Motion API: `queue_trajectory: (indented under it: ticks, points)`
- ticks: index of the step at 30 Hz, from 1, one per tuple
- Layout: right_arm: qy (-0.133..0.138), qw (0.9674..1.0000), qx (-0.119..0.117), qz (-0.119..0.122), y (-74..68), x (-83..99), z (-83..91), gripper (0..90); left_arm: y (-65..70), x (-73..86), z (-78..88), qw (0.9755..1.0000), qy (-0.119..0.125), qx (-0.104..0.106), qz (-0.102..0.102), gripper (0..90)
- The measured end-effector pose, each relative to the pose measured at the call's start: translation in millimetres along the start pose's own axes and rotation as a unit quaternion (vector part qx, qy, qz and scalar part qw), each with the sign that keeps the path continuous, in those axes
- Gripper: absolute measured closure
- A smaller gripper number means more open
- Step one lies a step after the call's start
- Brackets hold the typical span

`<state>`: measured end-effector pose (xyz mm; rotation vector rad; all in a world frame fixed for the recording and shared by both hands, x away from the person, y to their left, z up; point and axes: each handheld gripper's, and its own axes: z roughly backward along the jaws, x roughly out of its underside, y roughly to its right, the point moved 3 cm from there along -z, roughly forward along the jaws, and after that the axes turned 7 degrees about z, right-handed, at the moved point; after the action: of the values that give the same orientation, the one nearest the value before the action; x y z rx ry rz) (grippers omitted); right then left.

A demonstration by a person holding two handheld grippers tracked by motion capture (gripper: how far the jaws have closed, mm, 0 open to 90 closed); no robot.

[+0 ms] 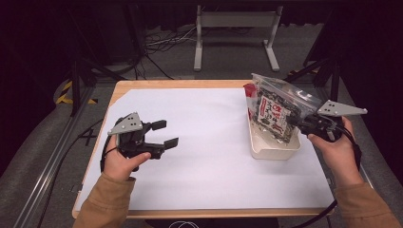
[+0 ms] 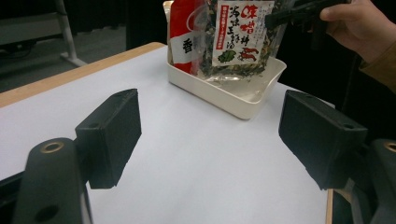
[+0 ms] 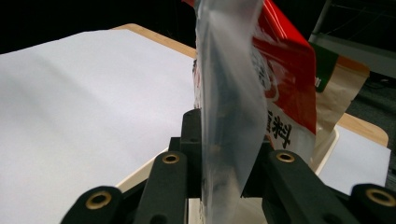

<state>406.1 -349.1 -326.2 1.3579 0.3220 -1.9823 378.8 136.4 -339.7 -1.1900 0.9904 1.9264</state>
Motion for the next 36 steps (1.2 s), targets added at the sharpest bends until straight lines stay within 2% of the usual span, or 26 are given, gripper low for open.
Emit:
queue_trajectory:
  ticks: [4, 6, 10, 14, 20, 21, 25, 30, 34, 36]
  points:
    - [-0.001, 1.0000, 0.000, -0.007, 0.0, 5.1, 1.1, 75.9, 0.1, 1.0, -1.7, 1.0000, -0.003, 0.000, 0.000, 21.7]
    - [-0.014, 0.9999, -0.001, -0.010, -1.9, 11.1, -2.9, 75.9, 0.1, 1.6, -2.5, 1.0000, -0.005, -0.001, -0.003, 21.6]
    - [-0.004, 0.9999, 0.001, -0.011, -2.7, 17.8, -4.8, 75.9, 0.5, 3.5, -1.8, 1.0000, -0.006, -0.003, 0.004, 21.4]
    - [-0.001, 1.0000, 0.002, -0.007, -3.8, 21.6, -4.6, 75.8, -0.8, 4.7, 0.4, 1.0000, -0.007, -0.006, -0.001, 21.2]
    - [0.017, 0.9994, 0.007, -0.028, 2.4, 22.3, -0.2, 74.4, -1.4, 7.4, 4.1, 0.9999, -0.006, -0.013, 0.005, 20.3]
    - [0.020, 0.9994, 0.008, -0.026, 2.7, 21.5, 0.9, 73.6, -1.5, 8.1, 4.6, 0.9999, -0.007, -0.014, 0.007, 20.0]
    - [0.036, 0.9986, 0.026, -0.027, 4.0, 21.4, 6.4, 53.6, -4.7, 13.1, 8.8, 0.9997, -0.010, -0.024, 0.006, 18.9]
    - [0.049, 0.9975, 0.035, -0.038, 0.0, 24.4, 21.7, 43.5, -7.0, 23.0, 18.3, 0.9992, -0.010, -0.035, 0.017, 18.5]
    - [0.047, 0.9978, 0.033, -0.034, -6.7, 27.0, 30.1, 41.2, -8.7, 29.0, 24.5, 0.9989, -0.013, -0.042, 0.015, 18.4]
    - [0.045, 0.9980, 0.032, -0.030, -10.6, 29.1, 34.3, 39.7, -9.3, 33.1, 28.3, 0.9986, -0.013, -0.045, 0.023, 18.3]
